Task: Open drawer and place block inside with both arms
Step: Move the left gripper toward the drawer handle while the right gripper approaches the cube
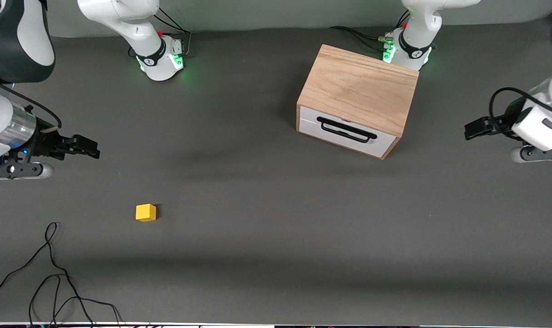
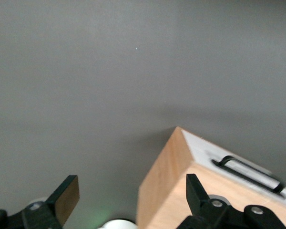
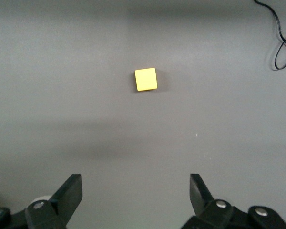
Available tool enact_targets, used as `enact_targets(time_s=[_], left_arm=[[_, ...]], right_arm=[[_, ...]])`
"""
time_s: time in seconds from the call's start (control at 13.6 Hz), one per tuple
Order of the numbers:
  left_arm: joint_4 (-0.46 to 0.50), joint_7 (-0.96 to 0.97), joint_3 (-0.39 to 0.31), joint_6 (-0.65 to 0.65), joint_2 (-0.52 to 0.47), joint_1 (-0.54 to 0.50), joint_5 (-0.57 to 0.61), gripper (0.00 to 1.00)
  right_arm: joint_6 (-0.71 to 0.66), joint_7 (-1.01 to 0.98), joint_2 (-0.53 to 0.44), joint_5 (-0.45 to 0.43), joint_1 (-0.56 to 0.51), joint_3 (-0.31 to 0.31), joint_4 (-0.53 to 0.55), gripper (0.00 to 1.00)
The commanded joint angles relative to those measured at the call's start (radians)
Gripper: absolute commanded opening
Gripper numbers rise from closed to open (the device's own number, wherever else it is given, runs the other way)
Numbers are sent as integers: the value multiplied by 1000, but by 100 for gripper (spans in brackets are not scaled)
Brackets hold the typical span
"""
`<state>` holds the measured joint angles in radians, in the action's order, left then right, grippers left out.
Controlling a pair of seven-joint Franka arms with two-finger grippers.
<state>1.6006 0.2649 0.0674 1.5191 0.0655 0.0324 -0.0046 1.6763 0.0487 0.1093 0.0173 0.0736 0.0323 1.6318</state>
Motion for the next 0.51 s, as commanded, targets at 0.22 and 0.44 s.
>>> enact_targets(time_s=[0.22, 0.44], left_arm=[[-40, 641, 0, 10, 10, 239, -98, 100], [-56, 905, 14, 15, 69, 377, -92, 100]], right_arm=[[74, 13, 82, -5, 0, -5, -24, 100], [109, -4, 118, -3, -3, -2, -27, 100]])
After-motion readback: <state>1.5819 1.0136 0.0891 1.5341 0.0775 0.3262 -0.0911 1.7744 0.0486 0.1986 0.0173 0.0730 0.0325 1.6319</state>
